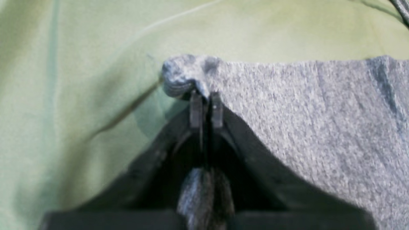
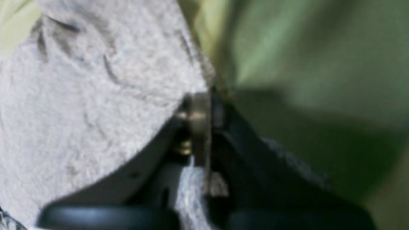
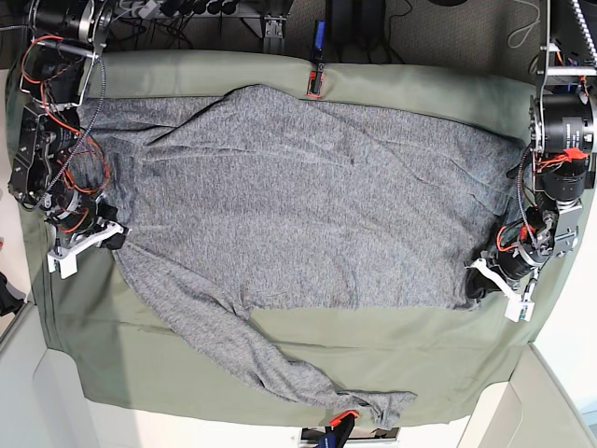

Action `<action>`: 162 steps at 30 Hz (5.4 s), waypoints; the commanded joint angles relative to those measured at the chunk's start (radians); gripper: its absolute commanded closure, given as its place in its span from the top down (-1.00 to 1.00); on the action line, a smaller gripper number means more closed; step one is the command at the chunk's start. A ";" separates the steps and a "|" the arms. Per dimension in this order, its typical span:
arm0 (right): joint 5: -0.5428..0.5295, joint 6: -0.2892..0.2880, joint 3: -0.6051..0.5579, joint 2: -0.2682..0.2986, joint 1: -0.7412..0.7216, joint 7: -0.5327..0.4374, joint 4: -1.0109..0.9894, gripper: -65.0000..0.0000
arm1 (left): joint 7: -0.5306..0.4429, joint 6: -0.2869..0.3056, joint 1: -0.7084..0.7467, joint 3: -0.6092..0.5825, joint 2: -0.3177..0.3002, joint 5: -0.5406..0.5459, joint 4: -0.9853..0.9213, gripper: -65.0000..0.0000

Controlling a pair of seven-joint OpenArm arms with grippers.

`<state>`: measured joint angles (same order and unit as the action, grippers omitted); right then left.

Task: Fold the T-shirt properly
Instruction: 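Release the shirt and regrasp its side edges with both grippers, then fold the grasped side over toward the collar with both grippers, then grasp the hanging sleeve with the right gripper and lay it over, then grasp the loose sleeve with the left gripper and fold it inward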

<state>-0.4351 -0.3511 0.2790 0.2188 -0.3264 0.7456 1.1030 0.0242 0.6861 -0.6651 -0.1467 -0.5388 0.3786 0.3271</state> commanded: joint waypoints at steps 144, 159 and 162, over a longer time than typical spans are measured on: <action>0.251 -0.059 -0.014 -0.203 0.306 0.032 0.660 -1.00 | 0.370 0.012 0.717 0.310 -0.259 0.478 1.107 -0.02; 0.271 -0.011 -0.005 -0.076 0.430 0.033 0.612 -1.00 | 0.359 -0.088 0.396 -0.026 -0.009 0.200 0.974 -0.02; 0.270 -0.011 -0.005 -0.076 0.450 0.033 0.612 -1.00 | 0.320 -0.101 0.287 -0.088 0.074 0.149 0.835 -0.02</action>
<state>-0.1638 -0.3656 0.2710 0.1360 0.1329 0.7883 1.6997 0.3756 0.5884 -0.3397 -0.2428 -0.4511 0.5091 1.1431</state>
